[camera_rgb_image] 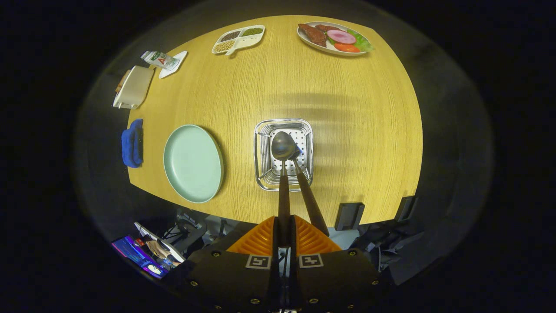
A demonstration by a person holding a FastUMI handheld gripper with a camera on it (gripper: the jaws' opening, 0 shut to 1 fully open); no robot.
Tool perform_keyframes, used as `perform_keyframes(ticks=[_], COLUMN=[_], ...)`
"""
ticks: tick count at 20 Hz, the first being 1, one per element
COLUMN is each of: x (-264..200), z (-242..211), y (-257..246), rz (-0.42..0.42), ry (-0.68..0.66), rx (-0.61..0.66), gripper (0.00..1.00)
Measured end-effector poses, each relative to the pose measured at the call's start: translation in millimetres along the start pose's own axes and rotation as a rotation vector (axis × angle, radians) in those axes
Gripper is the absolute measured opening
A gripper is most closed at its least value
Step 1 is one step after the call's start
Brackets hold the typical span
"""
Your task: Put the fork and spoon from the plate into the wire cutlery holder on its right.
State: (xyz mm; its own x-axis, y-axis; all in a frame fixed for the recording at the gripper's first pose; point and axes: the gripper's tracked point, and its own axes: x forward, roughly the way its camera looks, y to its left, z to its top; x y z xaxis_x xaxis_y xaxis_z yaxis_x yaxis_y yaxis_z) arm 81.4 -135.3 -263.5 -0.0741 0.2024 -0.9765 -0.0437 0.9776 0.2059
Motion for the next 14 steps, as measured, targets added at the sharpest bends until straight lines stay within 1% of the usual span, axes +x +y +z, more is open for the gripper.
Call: perform_keyframes(ticks=[1, 2, 3, 6, 9, 10, 14], x=[-2, -4, -9, -30, -65, -79, -147], z=[2, 3, 7, 17, 29, 30, 30], y=[3, 1, -2, -1, 22, 29, 69], rz=[0.011, 0.003, -0.010, -0.039, -0.014, -0.019, -0.024], ry=[-0.009, -0.019, -0.042, -0.148, -0.358, -0.437, -0.798], rx=[0.001, -0.006, -0.011, -0.030, -0.051, -0.068, -0.113], gripper=[0.09, 0.14, 0.16, 0.31, 0.32, 0.32, 0.32])
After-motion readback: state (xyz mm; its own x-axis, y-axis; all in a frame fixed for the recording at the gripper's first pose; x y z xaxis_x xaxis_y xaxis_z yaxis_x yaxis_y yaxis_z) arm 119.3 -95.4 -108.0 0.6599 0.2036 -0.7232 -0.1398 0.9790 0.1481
